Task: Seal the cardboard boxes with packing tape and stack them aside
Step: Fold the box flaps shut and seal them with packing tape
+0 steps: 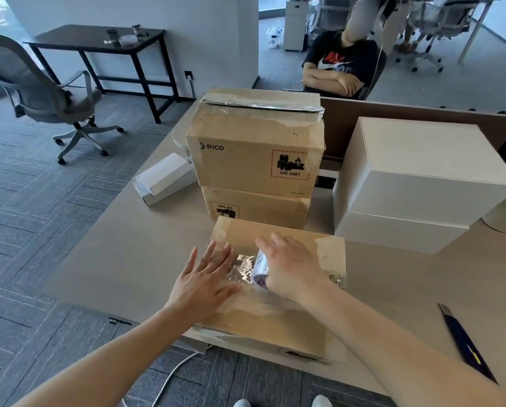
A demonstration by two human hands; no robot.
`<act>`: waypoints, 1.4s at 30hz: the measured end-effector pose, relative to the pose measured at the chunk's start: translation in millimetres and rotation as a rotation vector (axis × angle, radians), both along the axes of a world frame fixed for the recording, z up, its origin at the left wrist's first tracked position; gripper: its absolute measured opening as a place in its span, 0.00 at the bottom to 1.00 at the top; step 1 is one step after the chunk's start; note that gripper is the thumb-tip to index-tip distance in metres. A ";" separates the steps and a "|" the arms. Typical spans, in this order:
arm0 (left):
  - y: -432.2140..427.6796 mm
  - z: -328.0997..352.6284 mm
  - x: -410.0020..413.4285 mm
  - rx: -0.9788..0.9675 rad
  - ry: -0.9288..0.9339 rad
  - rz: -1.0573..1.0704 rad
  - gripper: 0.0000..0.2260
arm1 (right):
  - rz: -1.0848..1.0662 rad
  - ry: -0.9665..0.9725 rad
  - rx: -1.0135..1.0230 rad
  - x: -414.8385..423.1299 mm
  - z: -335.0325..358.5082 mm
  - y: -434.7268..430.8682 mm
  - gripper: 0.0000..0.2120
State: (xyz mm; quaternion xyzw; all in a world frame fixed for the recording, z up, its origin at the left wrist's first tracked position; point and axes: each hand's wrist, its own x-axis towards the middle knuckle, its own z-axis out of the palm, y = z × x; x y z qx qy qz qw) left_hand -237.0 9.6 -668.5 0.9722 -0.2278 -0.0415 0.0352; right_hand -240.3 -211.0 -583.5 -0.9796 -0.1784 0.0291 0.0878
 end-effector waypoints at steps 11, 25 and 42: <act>-37.3 1.4 -23.0 -0.029 0.078 -0.091 0.45 | -0.006 0.005 0.366 -2.9 -24.3 -23.1 0.33; -53.5 -3.9 -24.4 -0.015 0.082 -0.028 0.51 | -0.062 0.060 0.380 -15.8 1.6 -73.9 0.31; -56.0 -1.5 -22.7 -0.045 0.043 -0.033 0.42 | -0.133 0.067 0.269 -33.4 14.1 -125.4 0.26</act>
